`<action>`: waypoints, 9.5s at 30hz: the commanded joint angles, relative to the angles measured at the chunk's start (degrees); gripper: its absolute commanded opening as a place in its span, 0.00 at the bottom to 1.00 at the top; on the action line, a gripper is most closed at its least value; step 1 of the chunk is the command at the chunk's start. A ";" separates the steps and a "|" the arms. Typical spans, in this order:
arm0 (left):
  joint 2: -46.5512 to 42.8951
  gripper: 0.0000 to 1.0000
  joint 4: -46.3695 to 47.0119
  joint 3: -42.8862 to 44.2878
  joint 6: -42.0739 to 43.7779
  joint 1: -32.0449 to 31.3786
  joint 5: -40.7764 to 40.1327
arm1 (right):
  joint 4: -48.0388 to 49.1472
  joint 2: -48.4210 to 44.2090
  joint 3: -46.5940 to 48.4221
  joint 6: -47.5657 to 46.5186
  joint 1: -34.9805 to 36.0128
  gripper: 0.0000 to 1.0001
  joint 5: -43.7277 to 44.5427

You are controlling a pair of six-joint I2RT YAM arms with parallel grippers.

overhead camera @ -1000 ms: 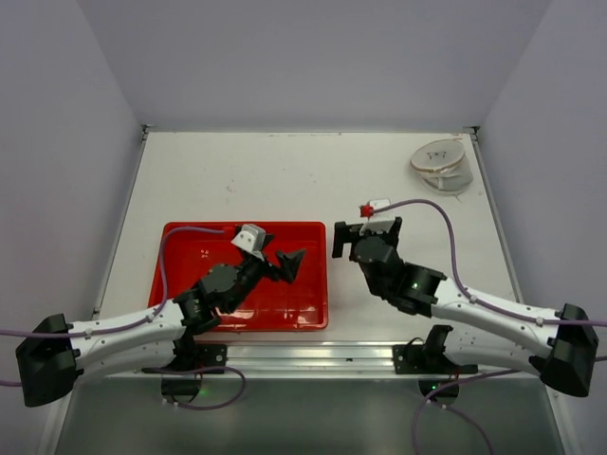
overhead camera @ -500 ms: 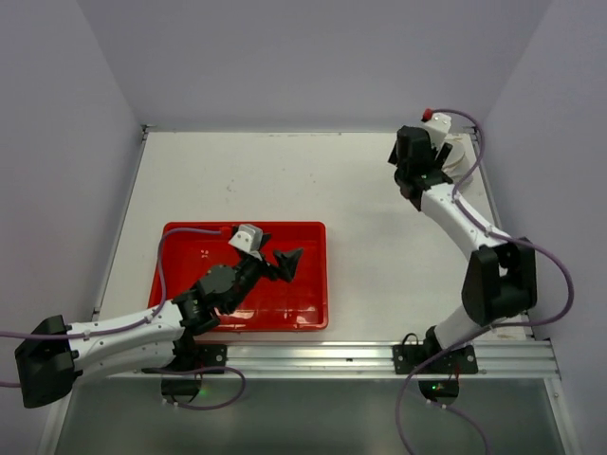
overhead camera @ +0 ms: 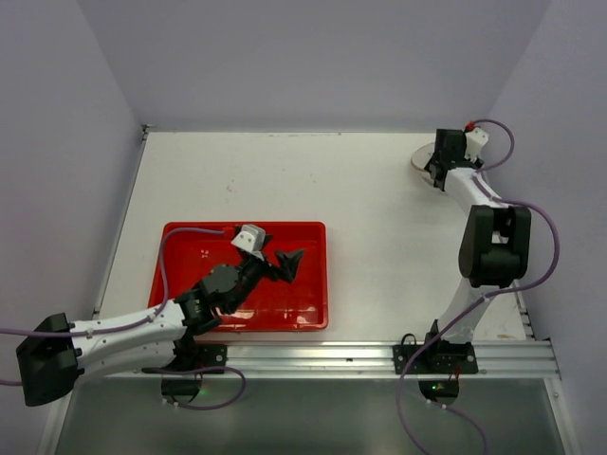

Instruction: Unzip the laundry bag and remove the bra

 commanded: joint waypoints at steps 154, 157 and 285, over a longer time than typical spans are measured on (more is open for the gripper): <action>54.44 0.00 4.87 42.15 -49.26 13.84 37.13 | 3.22 -57.04 -39.24 -4.67 21.33 0.34 -34.19; 54.18 0.00 4.70 42.14 -49.00 13.84 37.04 | 2.69 -57.74 -39.41 -5.20 22.48 0.33 -31.82; 52.51 0.00 10.76 36.96 -53.48 19.11 44.59 | 10.97 -52.20 -46.27 -5.81 16.41 0.00 -38.24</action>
